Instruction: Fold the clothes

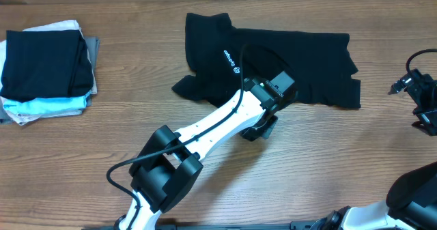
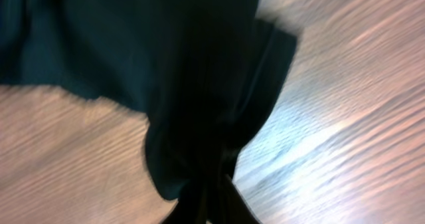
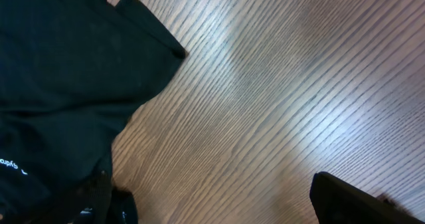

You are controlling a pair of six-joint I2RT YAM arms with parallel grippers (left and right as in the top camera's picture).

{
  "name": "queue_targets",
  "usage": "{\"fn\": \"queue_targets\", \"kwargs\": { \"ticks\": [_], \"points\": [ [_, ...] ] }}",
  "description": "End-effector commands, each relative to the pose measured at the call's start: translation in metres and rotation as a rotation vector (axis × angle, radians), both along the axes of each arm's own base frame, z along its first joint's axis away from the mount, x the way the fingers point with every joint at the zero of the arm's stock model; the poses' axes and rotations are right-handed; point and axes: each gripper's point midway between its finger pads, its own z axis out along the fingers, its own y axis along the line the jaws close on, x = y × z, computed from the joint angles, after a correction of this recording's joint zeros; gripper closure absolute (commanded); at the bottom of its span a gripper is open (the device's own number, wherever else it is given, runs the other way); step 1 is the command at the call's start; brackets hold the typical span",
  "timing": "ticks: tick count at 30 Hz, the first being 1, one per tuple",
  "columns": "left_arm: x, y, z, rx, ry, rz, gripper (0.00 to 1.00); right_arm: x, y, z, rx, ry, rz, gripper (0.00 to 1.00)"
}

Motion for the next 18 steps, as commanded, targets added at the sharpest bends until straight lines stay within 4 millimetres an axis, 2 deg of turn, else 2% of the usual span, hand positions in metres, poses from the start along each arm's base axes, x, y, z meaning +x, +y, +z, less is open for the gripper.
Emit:
{"fn": "queue_targets", "kwargs": {
  "ticks": [1,8,13,18],
  "points": [
    [0.002,-0.011,0.006,-0.055,-0.014,-0.034,0.96,0.002,-0.001,0.01,-0.019,-0.03,-0.005,0.0],
    [0.017,-0.03,0.011,-0.11,-0.097,-0.162,0.96,0.002,-0.001,0.01,-0.019,-0.03,-0.005,0.0],
    [0.027,-0.041,0.015,-0.153,-0.142,-0.166,0.96,0.002,-0.001,0.01,-0.019,-0.03,-0.005,0.0],
    [0.037,-0.058,0.008,-0.197,-0.182,-0.175,0.96,0.002,-0.001,0.01,-0.019,-0.03,-0.005,0.0]
  ]
}}
